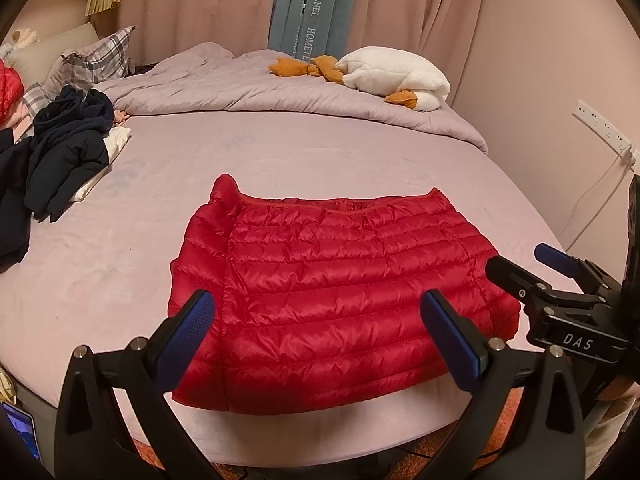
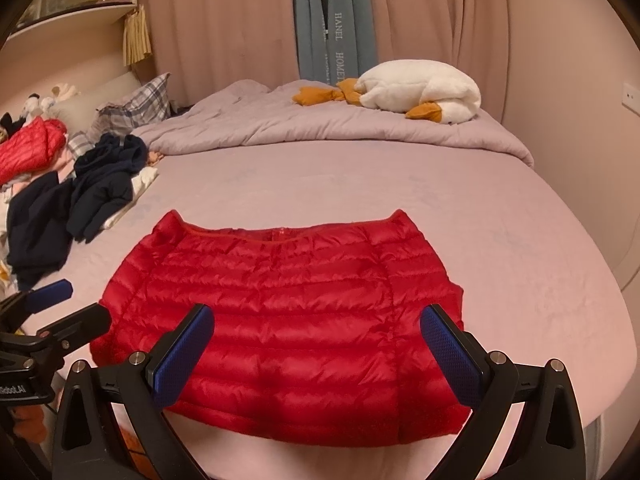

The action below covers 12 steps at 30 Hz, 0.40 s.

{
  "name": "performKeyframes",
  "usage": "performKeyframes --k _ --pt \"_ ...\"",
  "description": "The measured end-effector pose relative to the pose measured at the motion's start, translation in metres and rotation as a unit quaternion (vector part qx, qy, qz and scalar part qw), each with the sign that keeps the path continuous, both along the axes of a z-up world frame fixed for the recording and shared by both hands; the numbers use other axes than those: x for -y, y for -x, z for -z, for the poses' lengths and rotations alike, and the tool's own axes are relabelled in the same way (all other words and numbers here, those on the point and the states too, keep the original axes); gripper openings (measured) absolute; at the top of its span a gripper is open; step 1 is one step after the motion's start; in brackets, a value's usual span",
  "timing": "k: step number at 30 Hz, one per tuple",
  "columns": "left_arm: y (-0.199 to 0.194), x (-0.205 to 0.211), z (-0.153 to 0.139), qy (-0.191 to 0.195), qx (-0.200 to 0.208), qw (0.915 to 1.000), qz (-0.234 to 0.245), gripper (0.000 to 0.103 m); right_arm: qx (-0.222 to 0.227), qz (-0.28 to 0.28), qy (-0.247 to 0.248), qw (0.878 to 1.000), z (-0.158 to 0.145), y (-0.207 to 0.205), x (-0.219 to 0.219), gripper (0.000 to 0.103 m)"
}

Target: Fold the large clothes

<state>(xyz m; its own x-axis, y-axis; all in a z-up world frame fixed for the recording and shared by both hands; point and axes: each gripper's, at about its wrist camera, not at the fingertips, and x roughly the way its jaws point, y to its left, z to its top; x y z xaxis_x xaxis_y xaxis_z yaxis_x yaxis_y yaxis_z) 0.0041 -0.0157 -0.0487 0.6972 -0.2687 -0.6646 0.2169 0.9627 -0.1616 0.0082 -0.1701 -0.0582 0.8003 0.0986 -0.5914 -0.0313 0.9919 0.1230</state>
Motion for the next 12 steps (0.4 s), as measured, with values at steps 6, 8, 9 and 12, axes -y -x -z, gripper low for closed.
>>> performKeyframes --k 6,8,9,12 --pt "-0.0003 -0.0002 0.0006 0.000 0.000 1.0000 0.002 0.103 0.000 0.000 0.002 1.000 -0.0003 -0.0003 -0.0002 0.102" --pt "-0.0007 0.0000 0.0008 0.001 -0.001 1.0000 0.002 0.103 0.000 0.001 0.002 1.000 -0.0003 -0.0005 -0.0004 0.102" --pt "-0.0007 -0.0001 0.0005 0.000 -0.001 1.0000 0.001 0.103 0.000 0.001 0.002 1.000 -0.0002 -0.0010 -0.0004 0.102" --pt "-0.0008 -0.0007 0.0007 0.001 -0.002 1.0000 -0.001 0.103 -0.001 0.001 0.002 1.000 -0.0002 -0.0008 -0.0009 0.102"
